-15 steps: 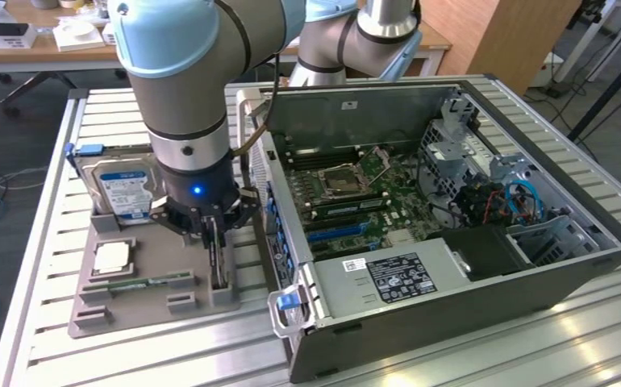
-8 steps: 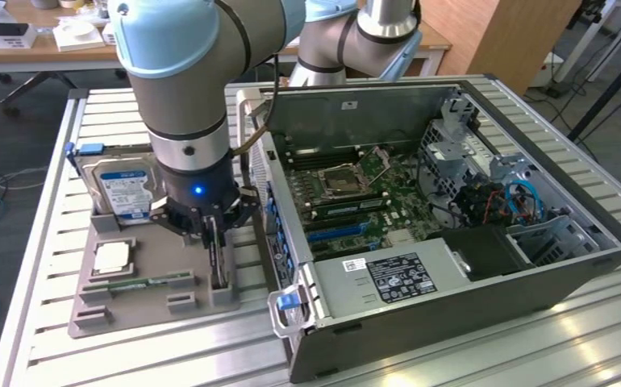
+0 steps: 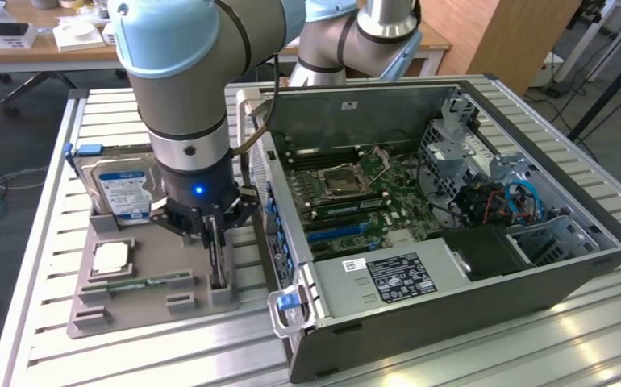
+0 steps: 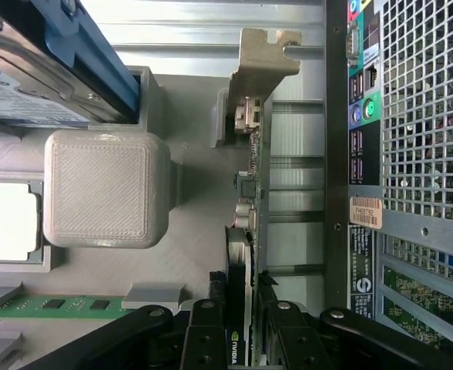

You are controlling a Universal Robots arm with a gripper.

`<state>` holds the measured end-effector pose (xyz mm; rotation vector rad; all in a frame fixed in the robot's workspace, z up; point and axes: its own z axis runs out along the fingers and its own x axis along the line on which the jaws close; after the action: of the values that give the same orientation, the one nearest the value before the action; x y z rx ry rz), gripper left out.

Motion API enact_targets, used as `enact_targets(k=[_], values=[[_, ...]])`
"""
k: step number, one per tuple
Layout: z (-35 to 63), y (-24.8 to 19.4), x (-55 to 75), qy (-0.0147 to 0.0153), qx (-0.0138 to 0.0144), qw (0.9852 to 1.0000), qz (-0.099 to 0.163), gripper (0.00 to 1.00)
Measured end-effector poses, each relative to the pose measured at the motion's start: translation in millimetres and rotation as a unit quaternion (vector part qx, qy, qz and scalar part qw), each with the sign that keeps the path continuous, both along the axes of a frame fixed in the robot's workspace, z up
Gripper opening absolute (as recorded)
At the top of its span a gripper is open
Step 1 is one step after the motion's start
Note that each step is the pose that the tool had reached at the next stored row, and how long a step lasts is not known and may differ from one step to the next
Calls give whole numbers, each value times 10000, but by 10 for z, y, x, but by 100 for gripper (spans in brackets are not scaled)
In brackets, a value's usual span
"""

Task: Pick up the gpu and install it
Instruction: 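Pick up the gpu and move the gpu toward the slot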

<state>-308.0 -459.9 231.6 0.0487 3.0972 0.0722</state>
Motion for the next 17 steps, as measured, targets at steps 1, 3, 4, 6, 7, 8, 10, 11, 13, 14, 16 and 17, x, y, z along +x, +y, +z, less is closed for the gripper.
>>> enact_targets(k=[1,3,4,6,7,8,10,11,13,14,16,17], values=[[2,0,0,0,1,10000,0,26],[9,0,0,1,4,10000,0,26],[13,0,0,1,5,10000,0,26],[13,0,0,0,6,10000,0,26],[13,0,0,0,6,10000,0,26],[13,0,0,0,6,10000,0,26],[16,0,0,1,6,10000,0,26],[25,0,-1,3,4,10000,0,26],[50,0,0,1,6,10000,2,26],[68,0,0,1,5,10000,5,26],[104,0,0,0,6,10000,12,26],[122,0,0,1,6,10000,15,26]])
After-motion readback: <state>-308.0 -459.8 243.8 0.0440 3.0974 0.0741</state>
